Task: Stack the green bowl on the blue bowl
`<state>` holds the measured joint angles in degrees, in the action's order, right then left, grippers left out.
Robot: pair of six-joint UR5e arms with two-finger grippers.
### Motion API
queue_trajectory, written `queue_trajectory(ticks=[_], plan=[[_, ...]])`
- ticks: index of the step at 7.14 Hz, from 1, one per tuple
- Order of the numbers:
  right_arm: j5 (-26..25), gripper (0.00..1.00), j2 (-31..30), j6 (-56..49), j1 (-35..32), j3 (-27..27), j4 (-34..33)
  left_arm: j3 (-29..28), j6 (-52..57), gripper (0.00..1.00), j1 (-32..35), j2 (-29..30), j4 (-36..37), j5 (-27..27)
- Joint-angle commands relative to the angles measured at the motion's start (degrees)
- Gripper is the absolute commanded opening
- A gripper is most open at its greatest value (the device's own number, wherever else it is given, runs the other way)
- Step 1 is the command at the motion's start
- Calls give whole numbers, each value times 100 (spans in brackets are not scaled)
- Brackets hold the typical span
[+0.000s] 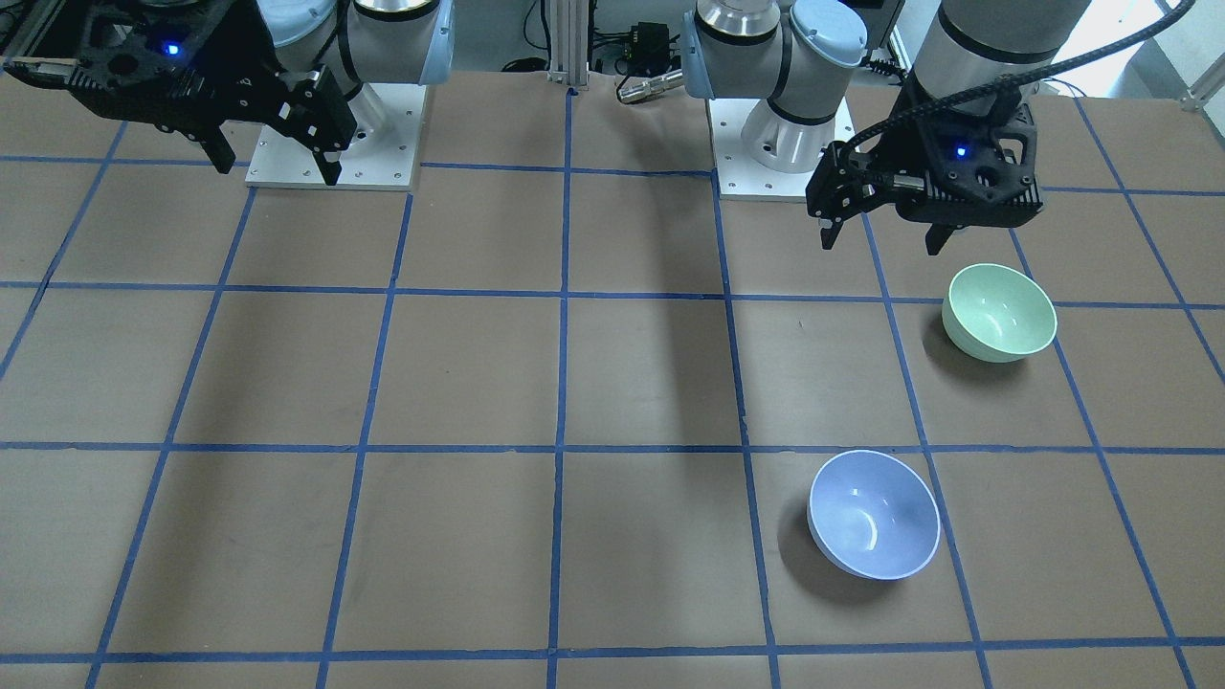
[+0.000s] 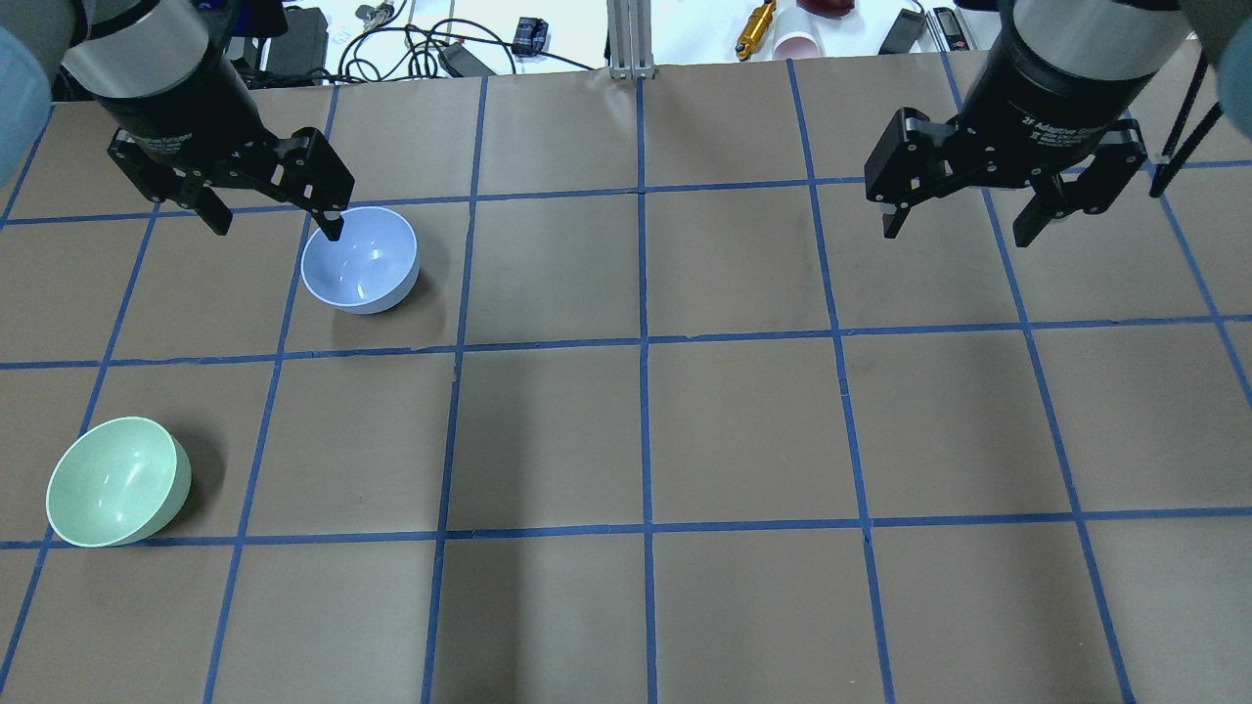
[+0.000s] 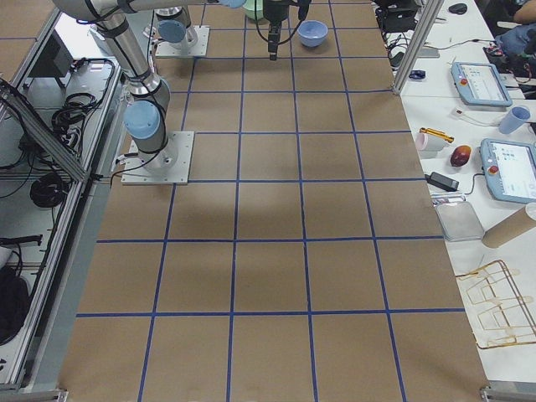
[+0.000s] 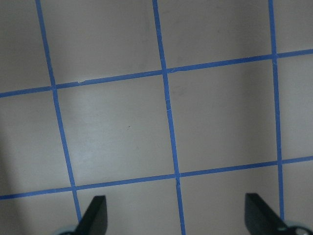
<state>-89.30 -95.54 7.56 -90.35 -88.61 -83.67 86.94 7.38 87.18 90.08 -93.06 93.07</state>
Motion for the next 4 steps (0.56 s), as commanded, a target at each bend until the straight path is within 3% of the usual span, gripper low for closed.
queue_trajectory(ticks=[1, 4], plan=[[0, 100, 0, 0, 0, 1, 0, 94, 0, 100, -26, -8, -11, 9], [0, 100, 0, 0, 0, 1, 0, 324, 322, 100, -384, -35, 7, 44]])
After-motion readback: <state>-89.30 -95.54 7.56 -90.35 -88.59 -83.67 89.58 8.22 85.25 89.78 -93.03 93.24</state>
